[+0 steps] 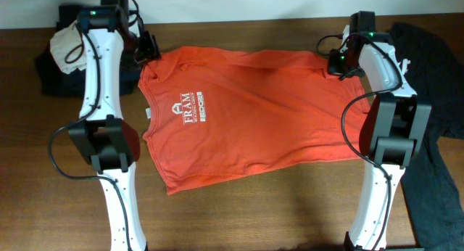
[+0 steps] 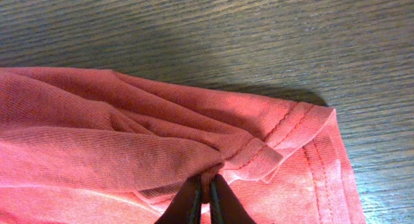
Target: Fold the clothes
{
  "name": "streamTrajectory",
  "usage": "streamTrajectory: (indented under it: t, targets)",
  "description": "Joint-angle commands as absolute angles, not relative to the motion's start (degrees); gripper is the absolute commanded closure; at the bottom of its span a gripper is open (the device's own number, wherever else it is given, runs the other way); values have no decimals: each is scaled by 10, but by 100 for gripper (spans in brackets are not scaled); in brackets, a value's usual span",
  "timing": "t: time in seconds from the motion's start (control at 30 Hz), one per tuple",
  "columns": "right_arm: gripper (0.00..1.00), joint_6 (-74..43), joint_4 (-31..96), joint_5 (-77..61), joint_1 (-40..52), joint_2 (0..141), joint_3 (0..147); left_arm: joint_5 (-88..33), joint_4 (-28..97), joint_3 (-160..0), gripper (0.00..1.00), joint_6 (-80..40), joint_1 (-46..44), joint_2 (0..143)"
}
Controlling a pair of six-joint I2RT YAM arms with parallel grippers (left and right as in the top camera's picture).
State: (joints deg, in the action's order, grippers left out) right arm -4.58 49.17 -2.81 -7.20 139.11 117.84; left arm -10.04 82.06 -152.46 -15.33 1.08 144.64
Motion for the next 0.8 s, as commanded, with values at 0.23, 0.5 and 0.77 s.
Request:
streamTrajectory:
  t: [0.23, 0.5, 0.77]
  targets:
    - [92, -64, 533, -28, -76, 1400, 1180, -51, 657, -1378, 32, -46, 13, 1437]
    - [93, -64, 536, -28, -75, 1400, 1180, -36, 675, -1346, 38, -42, 13, 1439]
    - [93, -64, 547, -28, -75, 1400, 1180, -77, 595, -1339, 38, -42, 11, 1444]
